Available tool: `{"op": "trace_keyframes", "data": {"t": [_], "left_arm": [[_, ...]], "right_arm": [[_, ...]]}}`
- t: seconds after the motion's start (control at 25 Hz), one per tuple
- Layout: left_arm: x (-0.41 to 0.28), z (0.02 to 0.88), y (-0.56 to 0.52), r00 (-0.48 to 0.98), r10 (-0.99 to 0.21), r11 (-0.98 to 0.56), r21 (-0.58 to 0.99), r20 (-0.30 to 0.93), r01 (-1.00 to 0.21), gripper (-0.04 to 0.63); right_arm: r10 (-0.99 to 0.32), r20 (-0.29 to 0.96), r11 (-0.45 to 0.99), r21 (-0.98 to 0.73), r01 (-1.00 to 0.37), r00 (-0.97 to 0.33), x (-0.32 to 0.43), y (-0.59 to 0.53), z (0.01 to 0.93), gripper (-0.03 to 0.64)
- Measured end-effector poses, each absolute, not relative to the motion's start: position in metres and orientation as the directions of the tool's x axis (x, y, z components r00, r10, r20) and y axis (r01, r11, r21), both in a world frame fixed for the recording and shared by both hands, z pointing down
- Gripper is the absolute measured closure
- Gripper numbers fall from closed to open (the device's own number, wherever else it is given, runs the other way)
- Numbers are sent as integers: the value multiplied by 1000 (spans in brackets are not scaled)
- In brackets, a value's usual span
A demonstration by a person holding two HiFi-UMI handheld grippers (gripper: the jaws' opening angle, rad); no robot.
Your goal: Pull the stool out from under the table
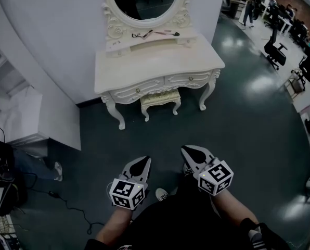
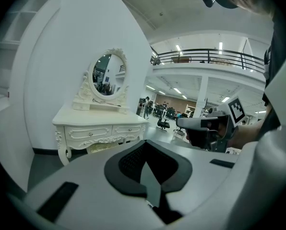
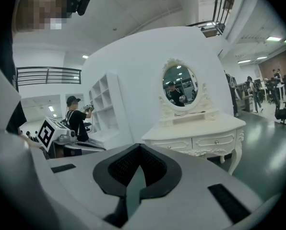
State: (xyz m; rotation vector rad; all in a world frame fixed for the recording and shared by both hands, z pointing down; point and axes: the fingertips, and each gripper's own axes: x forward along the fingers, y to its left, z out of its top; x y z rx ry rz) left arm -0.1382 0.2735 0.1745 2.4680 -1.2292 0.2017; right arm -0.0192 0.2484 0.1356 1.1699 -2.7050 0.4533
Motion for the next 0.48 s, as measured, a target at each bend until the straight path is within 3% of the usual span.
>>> {"op": "trace_keyframes", "data": {"t": [0.48], "left_arm": [[-116, 186, 203, 539, -779, -476, 258, 320, -841, 597]], "right_arm": [[-633, 286, 687, -223, -692, -720, 6, 168, 150, 591]]}}
